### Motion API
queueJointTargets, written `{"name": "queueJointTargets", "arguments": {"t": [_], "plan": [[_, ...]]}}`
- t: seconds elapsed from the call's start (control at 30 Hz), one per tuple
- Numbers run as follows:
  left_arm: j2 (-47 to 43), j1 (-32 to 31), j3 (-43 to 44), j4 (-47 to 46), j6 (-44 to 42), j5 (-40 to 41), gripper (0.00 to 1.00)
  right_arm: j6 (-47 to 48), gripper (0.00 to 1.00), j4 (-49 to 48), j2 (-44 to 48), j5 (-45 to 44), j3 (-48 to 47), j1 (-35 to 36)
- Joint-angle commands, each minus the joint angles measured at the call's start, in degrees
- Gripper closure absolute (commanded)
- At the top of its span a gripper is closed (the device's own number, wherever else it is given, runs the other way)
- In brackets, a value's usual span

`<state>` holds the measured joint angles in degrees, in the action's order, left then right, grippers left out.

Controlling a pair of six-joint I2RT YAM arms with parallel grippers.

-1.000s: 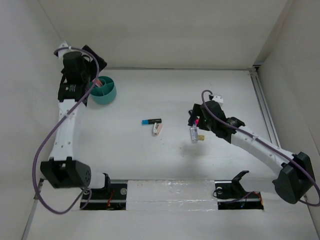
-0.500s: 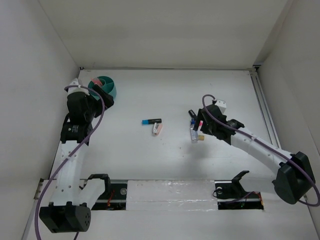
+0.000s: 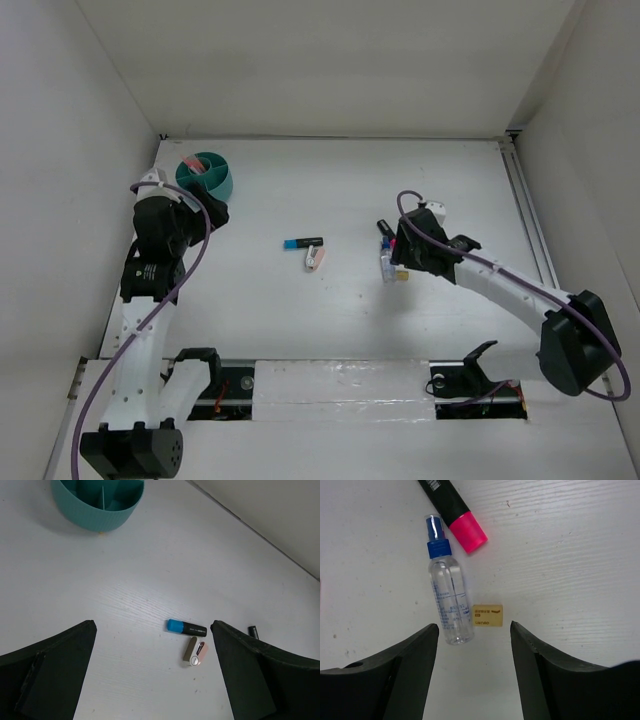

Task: Sort the stationery into containers
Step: Pick up the stationery from the center of the board.

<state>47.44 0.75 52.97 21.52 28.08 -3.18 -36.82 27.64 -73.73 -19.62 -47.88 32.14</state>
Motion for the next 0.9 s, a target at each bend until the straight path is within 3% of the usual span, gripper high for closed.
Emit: {"name": "queueJointTargets", "arguments": {"t": [0.0,0.63,0.8,0.83,0.87], "plan": [[-0.8,0.0,0.0,-1.9,-1.2,-1.8,0.00,1.8,0.35,-3.0,-1.9,1.2,-1.7,1.1],[-0.8,0.0,0.0,-1.9,-1.7,-3.6,0.00,4.2,0.39,-5.5,-19.1,-0.6,-8.7,5.9],[-0.8,0.0,-0.5,-1.9,-2.2,-4.1,0.00,4.7,0.47,-6.5,-22.1,-0.6,-9.9,6.4],[-0.8,0.0,-0.5,-1.9,-2.2,-4.1,0.00,4.7,0.50,-6.5,-22.9,-0.6,-9.9,6.4],[-0.8,0.0,-0.5,-1.9,-2.2,-4.1,0.00,4.7,0.61,-6.5,-22.9,-0.6,-9.9,6.4]]}}
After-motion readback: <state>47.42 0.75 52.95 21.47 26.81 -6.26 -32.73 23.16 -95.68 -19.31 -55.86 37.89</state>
